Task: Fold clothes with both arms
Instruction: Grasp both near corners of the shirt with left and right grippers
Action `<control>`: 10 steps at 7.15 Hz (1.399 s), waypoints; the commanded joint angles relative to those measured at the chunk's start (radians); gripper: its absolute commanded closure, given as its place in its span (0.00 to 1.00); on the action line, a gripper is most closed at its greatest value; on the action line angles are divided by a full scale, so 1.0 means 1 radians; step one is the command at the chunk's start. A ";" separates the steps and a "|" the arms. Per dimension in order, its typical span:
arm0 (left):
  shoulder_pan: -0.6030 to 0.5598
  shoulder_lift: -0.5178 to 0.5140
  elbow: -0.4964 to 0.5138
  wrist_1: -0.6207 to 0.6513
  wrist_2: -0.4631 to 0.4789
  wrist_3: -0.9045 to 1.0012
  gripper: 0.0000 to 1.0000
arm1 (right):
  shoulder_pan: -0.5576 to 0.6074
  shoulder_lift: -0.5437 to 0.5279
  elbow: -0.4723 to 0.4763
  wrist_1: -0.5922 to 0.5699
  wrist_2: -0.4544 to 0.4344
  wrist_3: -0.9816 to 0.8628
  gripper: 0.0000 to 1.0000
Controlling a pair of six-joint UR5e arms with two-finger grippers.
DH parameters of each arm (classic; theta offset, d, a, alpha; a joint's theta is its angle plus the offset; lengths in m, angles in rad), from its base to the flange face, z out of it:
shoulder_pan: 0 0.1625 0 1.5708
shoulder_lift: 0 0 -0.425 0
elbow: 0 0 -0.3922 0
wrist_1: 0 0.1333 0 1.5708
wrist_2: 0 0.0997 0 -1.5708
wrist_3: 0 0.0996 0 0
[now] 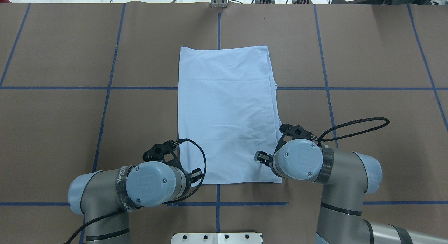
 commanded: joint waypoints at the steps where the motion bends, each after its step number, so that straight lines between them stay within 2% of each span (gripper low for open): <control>1: 0.000 0.001 0.000 0.000 0.000 0.000 1.00 | 0.003 0.007 -0.018 0.027 0.010 0.000 0.00; 10: 0.000 0.004 -0.002 -0.026 0.000 0.000 1.00 | 0.014 0.003 -0.034 0.027 0.050 0.000 0.00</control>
